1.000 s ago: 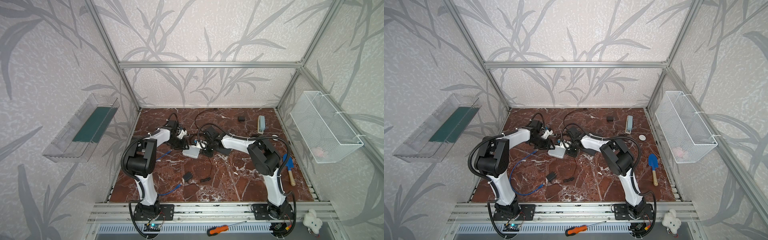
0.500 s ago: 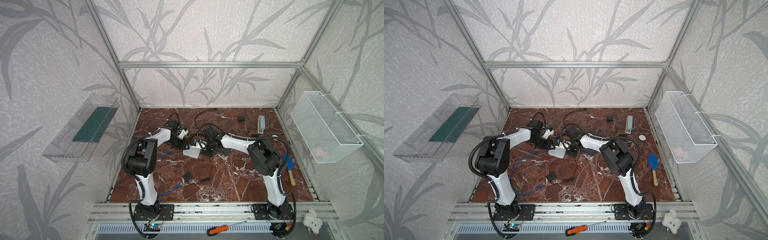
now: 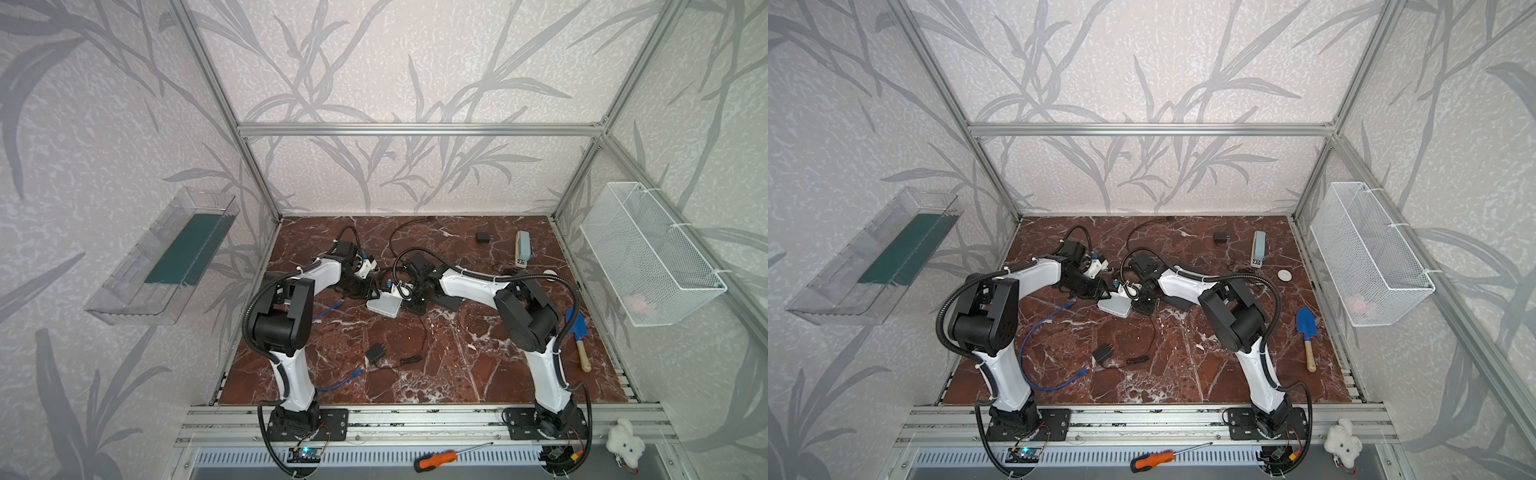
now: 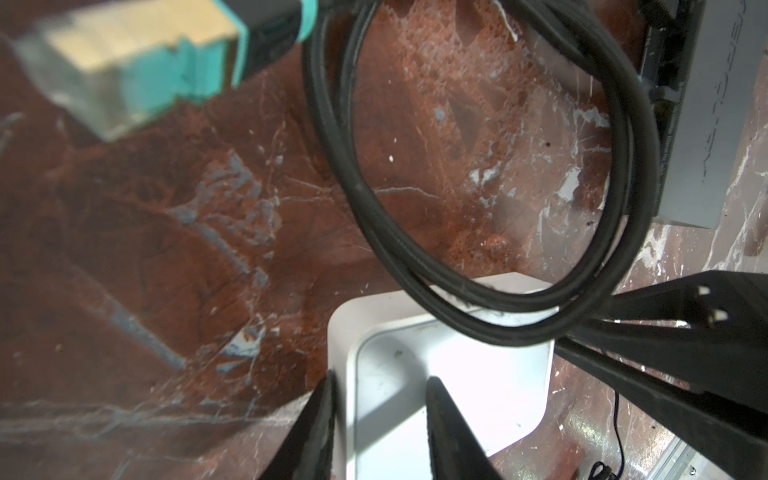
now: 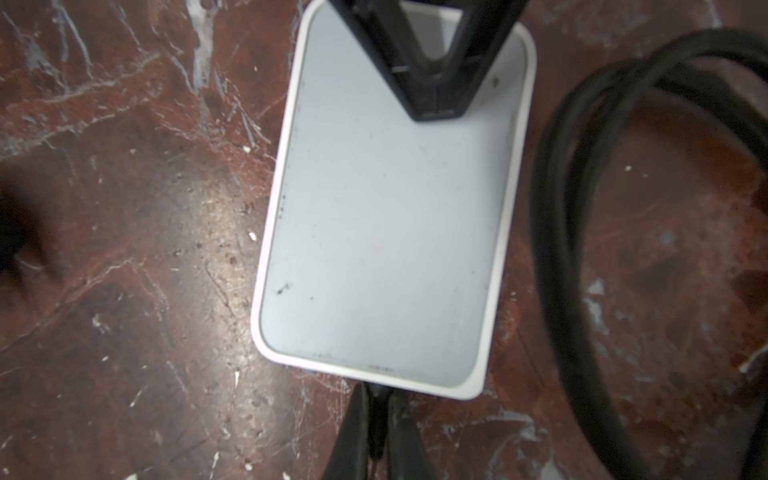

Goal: Insert the plug into the switch port

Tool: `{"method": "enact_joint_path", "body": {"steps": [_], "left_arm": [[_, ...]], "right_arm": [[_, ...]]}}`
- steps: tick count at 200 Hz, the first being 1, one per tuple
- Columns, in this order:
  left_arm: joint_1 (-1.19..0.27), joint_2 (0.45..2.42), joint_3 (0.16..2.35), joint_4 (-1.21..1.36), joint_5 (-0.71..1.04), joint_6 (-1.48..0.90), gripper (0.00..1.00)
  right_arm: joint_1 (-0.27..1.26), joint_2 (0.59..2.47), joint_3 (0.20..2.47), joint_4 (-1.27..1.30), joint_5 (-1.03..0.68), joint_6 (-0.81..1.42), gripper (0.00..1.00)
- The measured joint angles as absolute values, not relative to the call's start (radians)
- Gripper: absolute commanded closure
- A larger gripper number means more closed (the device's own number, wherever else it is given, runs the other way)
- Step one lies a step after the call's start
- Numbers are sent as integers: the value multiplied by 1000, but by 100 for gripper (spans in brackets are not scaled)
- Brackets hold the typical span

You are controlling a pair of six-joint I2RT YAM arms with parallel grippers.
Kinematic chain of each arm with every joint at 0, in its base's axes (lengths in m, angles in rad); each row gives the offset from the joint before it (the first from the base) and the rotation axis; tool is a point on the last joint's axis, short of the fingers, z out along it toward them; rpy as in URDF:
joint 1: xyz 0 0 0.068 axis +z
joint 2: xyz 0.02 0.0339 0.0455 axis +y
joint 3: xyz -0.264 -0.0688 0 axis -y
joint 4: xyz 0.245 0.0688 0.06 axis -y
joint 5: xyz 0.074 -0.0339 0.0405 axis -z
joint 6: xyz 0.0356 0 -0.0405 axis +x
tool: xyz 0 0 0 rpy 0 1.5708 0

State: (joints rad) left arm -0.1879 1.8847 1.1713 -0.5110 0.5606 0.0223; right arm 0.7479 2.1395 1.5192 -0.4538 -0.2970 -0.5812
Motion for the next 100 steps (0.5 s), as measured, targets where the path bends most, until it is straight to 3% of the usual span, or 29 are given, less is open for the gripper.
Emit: {"method": "enact_joint_path", "body": {"steps": [100], "left_arm": [[-194, 1858, 1122, -441, 564, -19, 65]], "right_arm": [[748, 2139, 1511, -443, -317, -437, 94]]}}
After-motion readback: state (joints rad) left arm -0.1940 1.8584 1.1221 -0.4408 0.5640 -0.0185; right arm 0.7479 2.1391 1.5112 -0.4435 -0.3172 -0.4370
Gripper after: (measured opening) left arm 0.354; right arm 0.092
